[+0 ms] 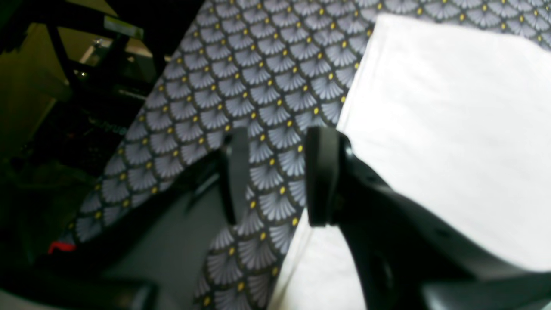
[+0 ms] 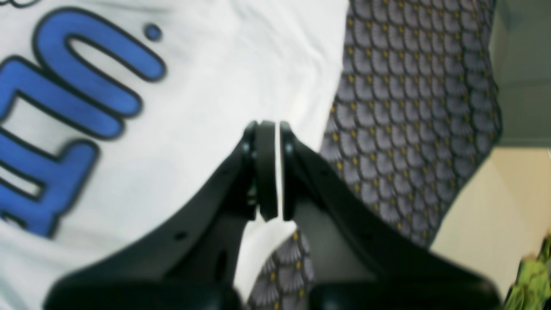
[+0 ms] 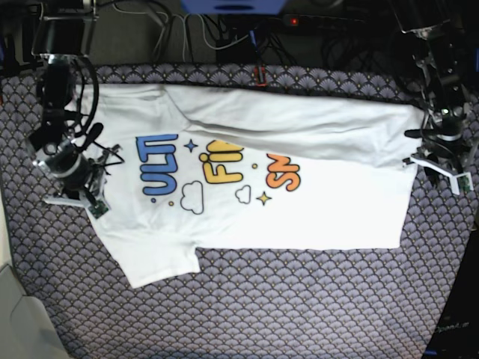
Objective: Fold the T-shirt properly
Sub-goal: 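Reposition the right gripper above the shirt's shoulder near the collar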
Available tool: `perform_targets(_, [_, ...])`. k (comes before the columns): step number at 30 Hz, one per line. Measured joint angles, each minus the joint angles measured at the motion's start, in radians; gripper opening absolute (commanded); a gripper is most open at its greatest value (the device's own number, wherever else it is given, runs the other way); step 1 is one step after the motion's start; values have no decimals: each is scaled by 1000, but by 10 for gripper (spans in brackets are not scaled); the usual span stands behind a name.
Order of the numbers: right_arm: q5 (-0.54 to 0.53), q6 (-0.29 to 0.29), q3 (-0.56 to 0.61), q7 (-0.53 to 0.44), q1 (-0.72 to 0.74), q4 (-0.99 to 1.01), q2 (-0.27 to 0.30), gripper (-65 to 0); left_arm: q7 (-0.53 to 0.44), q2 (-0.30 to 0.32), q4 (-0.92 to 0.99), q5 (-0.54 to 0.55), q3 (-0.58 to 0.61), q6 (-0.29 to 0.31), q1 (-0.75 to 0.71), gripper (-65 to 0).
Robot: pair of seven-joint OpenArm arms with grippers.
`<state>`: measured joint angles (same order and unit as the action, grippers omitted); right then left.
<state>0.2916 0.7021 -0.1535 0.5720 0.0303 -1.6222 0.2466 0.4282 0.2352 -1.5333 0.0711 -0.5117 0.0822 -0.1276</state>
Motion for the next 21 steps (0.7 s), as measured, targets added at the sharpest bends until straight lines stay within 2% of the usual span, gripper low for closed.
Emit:
perform_targets(4, [6,-5,-24,3,-145,-104,2,-650,65,-4,2,0,-1,-3,8,-432])
perform_targets(8, [-1,3,50,0,-279,-224,-29,-650,68,-3,2,1,0,-3,17,-432])
perform_targets(11, [-5,4,93,-18,-322,-288,-69,-650,69,-3,2,0,0,-3,17,-432])
perform_targets(15, [-1,5,127,1,-381,-323,-94,-650,69,-2,2,1,-1,-3,16,-432])
perform_targets(21, [0,1,161,2,-423,-327,-97,-650,69,-2,2,0,-1,-3,6,-432])
